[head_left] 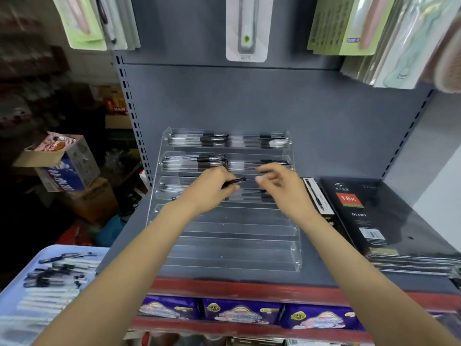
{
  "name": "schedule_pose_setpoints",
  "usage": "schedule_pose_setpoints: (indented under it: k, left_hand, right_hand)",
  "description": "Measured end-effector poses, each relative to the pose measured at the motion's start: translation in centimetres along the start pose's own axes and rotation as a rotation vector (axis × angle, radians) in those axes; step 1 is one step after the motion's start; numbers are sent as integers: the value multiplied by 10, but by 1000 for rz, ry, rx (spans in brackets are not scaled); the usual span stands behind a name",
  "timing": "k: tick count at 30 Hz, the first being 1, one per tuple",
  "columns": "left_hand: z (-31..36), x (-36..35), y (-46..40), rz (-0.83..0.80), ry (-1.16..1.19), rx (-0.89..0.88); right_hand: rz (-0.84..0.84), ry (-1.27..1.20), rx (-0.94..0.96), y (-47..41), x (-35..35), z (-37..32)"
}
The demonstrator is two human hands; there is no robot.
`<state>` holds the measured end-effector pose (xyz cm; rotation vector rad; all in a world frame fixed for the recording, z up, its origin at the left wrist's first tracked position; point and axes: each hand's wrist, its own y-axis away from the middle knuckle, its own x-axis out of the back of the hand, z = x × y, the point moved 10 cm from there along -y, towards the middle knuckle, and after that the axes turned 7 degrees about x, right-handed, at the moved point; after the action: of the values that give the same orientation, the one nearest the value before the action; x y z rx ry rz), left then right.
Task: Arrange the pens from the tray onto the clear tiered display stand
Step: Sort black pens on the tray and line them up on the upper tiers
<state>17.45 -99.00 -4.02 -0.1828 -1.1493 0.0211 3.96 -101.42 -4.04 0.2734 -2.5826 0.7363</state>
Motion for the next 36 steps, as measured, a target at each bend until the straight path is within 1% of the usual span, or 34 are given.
schedule_pose_setpoints:
  k: [2,6,9,11,14,16,19,22,23,26,29,31,36]
  left_hand:
    - [1,5,5,-4,-3,-37]
    - [-16,20,16,8,43,-52]
    - [-51,39,25,87,103,34]
    - [-79,53,36,189,111,91]
    - [-122,67,54,348,154,214]
    - [-143,68,62,388,196,305]
    - [-160,60,63,327,251,388]
    - [-161,52,63,239,321,393]
    - [-161,51,64,230,348,391]
    - [-164,53,67,239,419,401]
    - [-165,54,67,240,444,403]
    - [-165,55,68,249,453,407]
    - [-166,55,67,240,467,419]
  right_hand:
    - [-60,-56,20,-2,-23,-13]
    - [-63,-268,6,-1,-49,-30]
    - [13,-319,-33,-1,-46,-28]
    - [62,-287,-78,0,-42,-19]
    - [72,-232,-135,2,-44,-8]
    - [54,-178,-153,2,-51,-6]
    - [17,-27,-144,-2,-64,-11]
    - [8,52,-129,-6,-71,-19]
    - [17,14,-137,-6,-71,-19]
    - [78,-208,-198,-5,-63,-14]
    - [143,-238,-232,-6,-56,-4]
    - [127,-181,-229,-9,-61,-4]
    - [-20,65,-172,-19,-85,-15]
